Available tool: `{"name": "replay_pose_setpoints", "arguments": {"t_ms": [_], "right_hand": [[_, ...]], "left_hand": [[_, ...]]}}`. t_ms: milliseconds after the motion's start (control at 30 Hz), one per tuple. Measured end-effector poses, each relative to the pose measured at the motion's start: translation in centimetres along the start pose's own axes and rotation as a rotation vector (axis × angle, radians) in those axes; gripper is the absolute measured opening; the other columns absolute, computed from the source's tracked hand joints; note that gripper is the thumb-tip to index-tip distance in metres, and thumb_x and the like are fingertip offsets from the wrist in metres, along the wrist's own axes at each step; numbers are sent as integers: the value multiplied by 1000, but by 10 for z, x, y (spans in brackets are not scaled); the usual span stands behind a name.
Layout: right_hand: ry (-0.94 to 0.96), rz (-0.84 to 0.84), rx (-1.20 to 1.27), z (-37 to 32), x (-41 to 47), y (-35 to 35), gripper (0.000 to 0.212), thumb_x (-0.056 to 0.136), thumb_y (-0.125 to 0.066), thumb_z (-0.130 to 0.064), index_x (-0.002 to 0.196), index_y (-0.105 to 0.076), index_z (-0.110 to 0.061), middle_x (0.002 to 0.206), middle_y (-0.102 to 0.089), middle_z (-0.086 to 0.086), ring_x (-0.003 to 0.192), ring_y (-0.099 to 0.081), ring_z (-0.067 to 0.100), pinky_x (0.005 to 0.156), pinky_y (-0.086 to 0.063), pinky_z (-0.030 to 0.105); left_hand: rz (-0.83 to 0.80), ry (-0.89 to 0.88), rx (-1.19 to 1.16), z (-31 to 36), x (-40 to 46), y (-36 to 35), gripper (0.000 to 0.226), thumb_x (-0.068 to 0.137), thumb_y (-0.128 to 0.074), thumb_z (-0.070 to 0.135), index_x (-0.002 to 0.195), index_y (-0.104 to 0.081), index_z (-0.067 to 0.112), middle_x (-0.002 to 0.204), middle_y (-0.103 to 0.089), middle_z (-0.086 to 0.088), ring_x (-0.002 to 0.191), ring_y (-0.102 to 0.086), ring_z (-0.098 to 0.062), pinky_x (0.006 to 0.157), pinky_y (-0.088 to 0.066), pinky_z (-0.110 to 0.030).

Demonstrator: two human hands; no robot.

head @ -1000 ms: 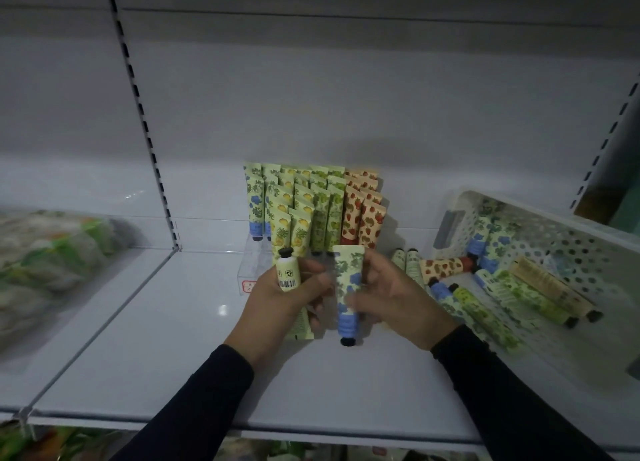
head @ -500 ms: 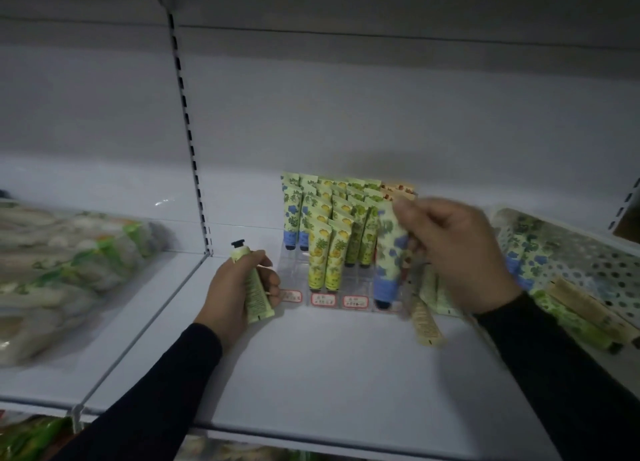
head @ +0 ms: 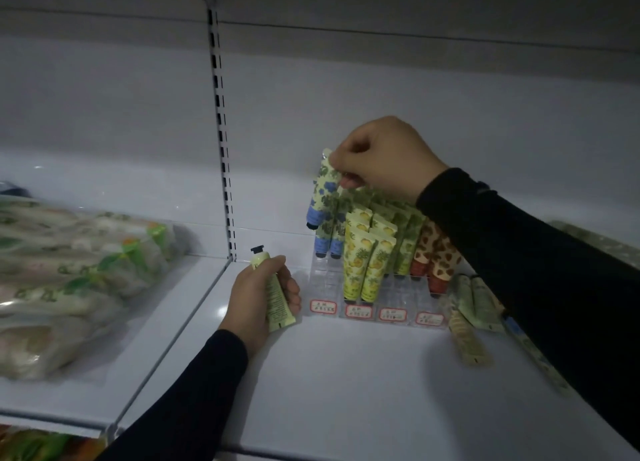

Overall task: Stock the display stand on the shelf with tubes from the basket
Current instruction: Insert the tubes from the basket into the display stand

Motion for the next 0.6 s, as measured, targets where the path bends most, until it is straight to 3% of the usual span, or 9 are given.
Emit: {"name": "replay_pose_setpoints", "arguments": {"t_ms": [200, 267, 367, 600], "right_hand": [[2, -106, -358, 6, 4, -24, 24, 85, -63, -19, 62, -67, -14, 62, -67, -6, 56, -59, 4, 54, -43, 10], [22, -97, -420, 8, 5, -27, 21, 85, -65, -22, 66, -66, -14, 67, -62, -10, 66, -57, 7, 56, -40, 17], [55, -73, -489, 11, 5, -30, 21, 86, -64, -23, 74, -70, -7, 82, -68, 0, 78, -62, 16, 64, -41, 24], [91, -34, -596, 16, 5, -33, 20, 86, -62, -24, 67, -61, -20, 73, -57, -5, 69, -53, 13, 66, -35, 23]], "left_hand": [[-4, 21, -17, -1, -1, -2, 27, 92, -55, 20, 70, -50, 7, 59, -52, -14, 43, -47, -24, 46, -43, -27], [-4, 13, -10, 0, -1, -3, 27, 92, -56, 20, 70, -50, 7, 59, -53, -15, 43, -48, -24, 45, -43, -26], [-4, 15, -7, 0, -2, -3, 26, 93, -55, 19, 70, -51, 7, 59, -54, -14, 43, -48, -25, 44, -44, -26], [5, 25, -10, 1, -3, -4, 26, 93, -55, 18, 70, -51, 7, 58, -54, -14, 42, -48, -24, 44, -43, -26]]}}
Point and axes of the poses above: each hand's wrist, its own x-axis towards the middle knuckle, its own y-axis out of the back of the hand, z = x × y, the point moved 5 cm from there along x, towards the middle knuckle
